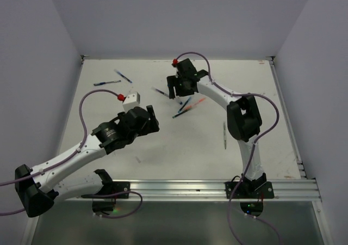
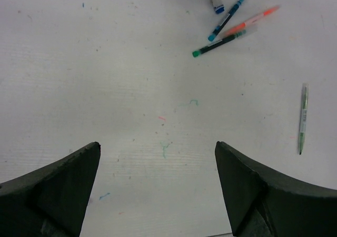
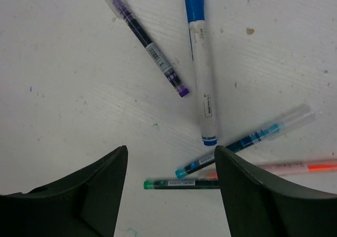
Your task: Open the pen caps
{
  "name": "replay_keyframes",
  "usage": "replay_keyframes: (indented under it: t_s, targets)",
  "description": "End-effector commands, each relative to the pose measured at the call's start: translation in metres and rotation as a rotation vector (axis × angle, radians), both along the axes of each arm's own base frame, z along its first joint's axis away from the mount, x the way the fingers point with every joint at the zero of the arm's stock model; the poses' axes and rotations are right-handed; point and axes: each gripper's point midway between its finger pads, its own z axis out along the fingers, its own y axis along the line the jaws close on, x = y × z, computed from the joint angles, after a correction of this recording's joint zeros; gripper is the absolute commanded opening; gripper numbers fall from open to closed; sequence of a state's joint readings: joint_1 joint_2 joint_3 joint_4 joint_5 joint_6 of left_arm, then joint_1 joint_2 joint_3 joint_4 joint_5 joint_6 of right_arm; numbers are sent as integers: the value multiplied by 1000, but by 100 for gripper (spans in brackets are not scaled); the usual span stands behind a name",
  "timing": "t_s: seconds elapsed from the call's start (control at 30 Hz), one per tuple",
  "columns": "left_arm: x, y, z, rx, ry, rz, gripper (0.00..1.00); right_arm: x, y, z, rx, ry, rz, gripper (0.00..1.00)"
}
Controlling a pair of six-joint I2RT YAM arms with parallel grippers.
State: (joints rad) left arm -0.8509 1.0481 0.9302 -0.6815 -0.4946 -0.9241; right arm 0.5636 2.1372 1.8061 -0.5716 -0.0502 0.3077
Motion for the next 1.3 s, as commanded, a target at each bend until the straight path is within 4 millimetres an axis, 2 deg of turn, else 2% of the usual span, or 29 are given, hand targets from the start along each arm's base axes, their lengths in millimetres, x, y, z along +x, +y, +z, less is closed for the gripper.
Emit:
replay_keyframes:
  t_s: [0.0, 0.17, 0.2, 0.23, 0.27, 0.3, 0.37, 0.43, 0.47, 0.53, 0.77, 0.97, 1.27]
  targets:
    - [-7, 4, -4, -61, -21, -1, 92, 21, 20, 14, 31, -83, 95, 70]
    - [-23, 10, -20, -103, 11, -8, 92, 33, 38, 24, 75, -145, 133, 66]
    - [-25, 12, -23, -103, 18, -5, 92, 34, 42, 16, 77, -128, 141, 65]
    - [-29, 14, -29, -102, 35, -3, 92, 38, 46, 21, 87, -133, 147, 63]
    - [-30, 15, -30, -103, 40, 1, 92, 39, 49, 18, 88, -128, 155, 61]
    - [-32, 17, -32, -105, 46, 5, 91, 39, 52, 5, 77, -106, 159, 61]
    - [-36, 20, -35, -114, 54, 11, 92, 42, 58, 4, 76, -111, 174, 59]
    - [-39, 22, -33, -126, 51, 14, 92, 43, 61, -12, 57, -92, 175, 59]
    - [-40, 24, -34, -128, 54, 21, 92, 45, 65, -8, 61, -102, 182, 58]
    - [-41, 26, -30, -142, 41, 26, 92, 49, 69, -14, 43, -107, 182, 58]
    - [-47, 29, -35, -145, 58, 22, 92, 58, 68, -28, -32, -139, 194, 59]
    - [-48, 29, -36, -153, 57, 19, 92, 59, 64, -38, -84, -140, 211, 59]
    - [-51, 31, -39, -160, 62, 23, 92, 40, 72, -65, -143, -91, 257, 54]
